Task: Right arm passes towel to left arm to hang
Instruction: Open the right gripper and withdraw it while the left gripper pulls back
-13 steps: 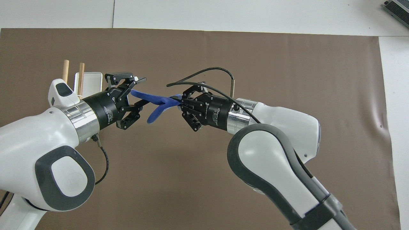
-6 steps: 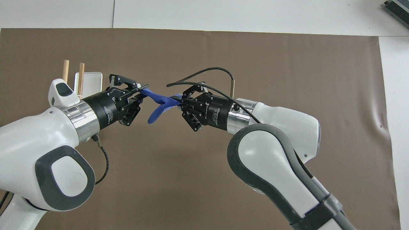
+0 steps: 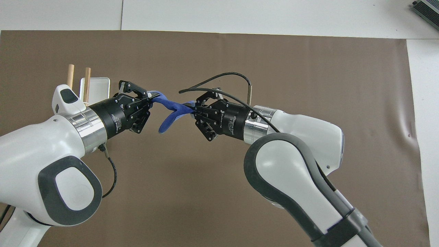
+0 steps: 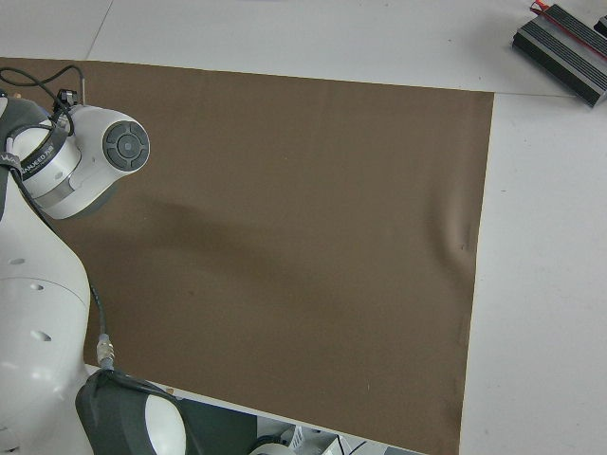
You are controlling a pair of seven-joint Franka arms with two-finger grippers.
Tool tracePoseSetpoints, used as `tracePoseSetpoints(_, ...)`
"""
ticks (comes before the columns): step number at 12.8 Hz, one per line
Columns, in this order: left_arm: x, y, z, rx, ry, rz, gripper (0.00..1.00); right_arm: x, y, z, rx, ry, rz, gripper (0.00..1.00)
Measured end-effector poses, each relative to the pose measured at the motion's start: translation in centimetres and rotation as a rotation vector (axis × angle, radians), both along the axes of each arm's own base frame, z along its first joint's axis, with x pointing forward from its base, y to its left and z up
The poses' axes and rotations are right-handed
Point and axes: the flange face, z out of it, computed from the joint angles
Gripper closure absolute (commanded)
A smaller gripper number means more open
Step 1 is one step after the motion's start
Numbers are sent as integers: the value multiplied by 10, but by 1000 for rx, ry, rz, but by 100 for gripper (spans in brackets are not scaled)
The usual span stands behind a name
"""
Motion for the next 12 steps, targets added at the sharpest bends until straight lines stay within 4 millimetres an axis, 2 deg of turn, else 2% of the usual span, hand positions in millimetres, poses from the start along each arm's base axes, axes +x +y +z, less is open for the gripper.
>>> tracePoseSetpoints(1, 2, 3, 0, 27, -11, -9, 100, 0, 0, 0, -2, -4, 2, 4)
tracePoseSetpoints(2, 3, 6, 0, 61, -23, -19, 100, 0, 0, 0, -14, -24, 14, 0)
tracePoseSetpoints(4, 9, 19, 0, 116, -44, -29, 100, 1, -1, 0, -89, -101, 69, 0)
tracePoseSetpoints(7, 15, 31, -3, 217, -77, -66, 100, 10, -8, -2, -327, -255, 202, 0)
tracePoseSetpoints(12, 22, 38, -6, 407, -128, -152, 100, 29, -48, -18, -827, -463, 501, 0)
